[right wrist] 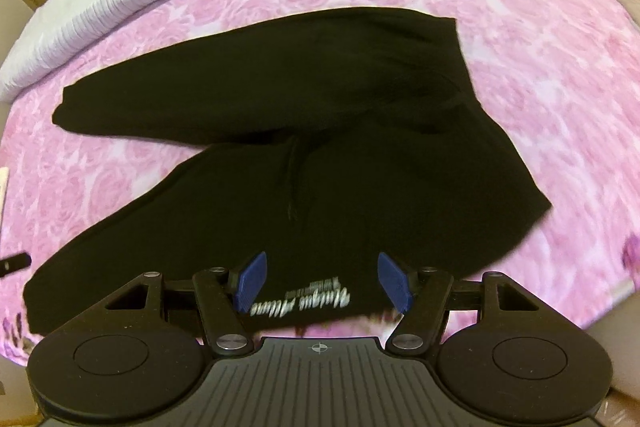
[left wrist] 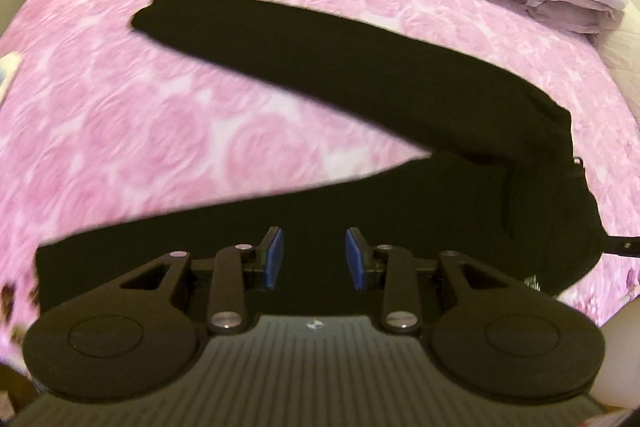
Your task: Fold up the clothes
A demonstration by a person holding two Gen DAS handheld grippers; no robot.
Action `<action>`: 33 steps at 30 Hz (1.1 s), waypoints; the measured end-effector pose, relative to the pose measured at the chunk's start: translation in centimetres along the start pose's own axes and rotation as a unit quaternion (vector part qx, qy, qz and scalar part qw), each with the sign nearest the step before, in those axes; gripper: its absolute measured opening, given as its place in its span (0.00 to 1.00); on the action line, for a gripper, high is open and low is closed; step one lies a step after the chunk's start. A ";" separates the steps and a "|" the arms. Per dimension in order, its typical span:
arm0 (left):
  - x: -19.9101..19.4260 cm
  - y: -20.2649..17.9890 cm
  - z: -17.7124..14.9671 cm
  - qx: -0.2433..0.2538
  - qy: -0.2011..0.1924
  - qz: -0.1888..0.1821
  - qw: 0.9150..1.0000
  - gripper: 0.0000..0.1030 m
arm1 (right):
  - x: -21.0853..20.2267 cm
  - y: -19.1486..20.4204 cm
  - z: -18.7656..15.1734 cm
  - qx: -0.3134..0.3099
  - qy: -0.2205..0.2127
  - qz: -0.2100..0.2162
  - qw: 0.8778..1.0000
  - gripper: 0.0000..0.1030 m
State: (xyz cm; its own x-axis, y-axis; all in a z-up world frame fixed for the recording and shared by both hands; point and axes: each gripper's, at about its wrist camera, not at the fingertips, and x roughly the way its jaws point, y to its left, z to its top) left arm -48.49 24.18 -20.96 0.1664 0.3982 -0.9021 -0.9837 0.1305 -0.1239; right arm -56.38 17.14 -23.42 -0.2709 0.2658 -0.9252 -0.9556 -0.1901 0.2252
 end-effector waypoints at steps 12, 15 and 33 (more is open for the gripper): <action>15.8 -1.8 14.8 0.155 -0.049 -0.070 0.984 0.29 | 13.0 -1.3 14.2 -0.112 -0.001 0.033 0.993 0.64; 19.4 -2.1 18.1 0.220 -0.053 -0.086 0.970 0.29 | 15.8 -1.3 17.7 -0.155 -0.012 0.052 0.987 0.64; 30.9 2.1 29.9 0.471 0.010 -0.109 0.875 0.29 | 25.5 -0.3 31.2 -0.364 0.017 0.086 0.927 0.64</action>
